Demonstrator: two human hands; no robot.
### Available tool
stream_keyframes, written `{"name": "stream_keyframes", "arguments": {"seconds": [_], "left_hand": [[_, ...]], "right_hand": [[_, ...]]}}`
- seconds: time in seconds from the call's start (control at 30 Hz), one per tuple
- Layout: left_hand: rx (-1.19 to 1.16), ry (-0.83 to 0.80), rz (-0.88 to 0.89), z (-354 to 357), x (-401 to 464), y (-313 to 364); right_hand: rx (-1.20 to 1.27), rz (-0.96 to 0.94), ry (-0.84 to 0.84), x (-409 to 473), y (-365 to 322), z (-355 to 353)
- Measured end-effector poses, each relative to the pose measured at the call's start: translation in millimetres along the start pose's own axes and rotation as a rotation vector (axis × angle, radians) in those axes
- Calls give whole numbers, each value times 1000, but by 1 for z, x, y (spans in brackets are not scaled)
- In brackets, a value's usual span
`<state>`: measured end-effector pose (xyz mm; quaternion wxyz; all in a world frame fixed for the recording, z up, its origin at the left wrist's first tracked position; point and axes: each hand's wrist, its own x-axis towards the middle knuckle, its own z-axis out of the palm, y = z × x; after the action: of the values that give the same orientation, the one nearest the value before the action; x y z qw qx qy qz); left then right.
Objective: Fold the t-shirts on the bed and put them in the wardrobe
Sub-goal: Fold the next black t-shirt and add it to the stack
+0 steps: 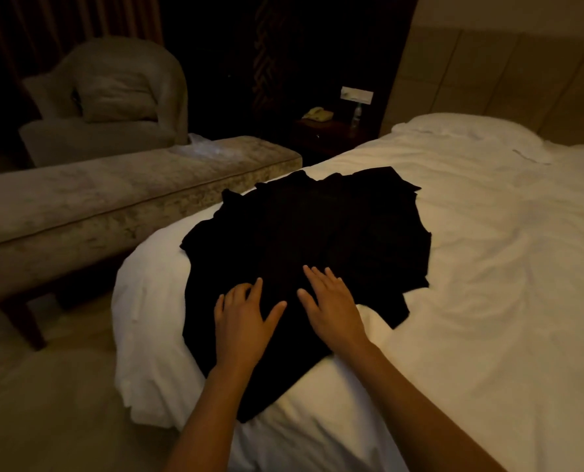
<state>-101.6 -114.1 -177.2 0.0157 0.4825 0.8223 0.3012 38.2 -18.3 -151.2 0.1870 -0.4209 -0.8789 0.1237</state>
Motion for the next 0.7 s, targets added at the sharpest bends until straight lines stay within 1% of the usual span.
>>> {"name": "stream_keyframes", "arguments": {"seconds": [0.1,0.23,0.3,0.33,0.43,0.53,0.6,0.7], "left_hand": [[-29,45,16,4,3,-2],[-17,14,53,8,4,-3],[-38,47,79,8,4,-1],[-61,79,102,7,4,1],[-138,160,179,2,-2,7],[-251,177,224,0,-10,12],[-441,145,241,-3,-20,20],[-730,8,182,-16,-40,40]], "right_hand": [[-38,-8,-13,10,7,13],[-73,-58,80,11,10,19],[-43,-63,117,8,10,19],[0,-54,131,5,9,18],[228,-9,171,-8,9,14],[491,62,204,-23,6,3],[647,118,251,-35,2,-8],[779,226,297,-45,1,-12]]}}
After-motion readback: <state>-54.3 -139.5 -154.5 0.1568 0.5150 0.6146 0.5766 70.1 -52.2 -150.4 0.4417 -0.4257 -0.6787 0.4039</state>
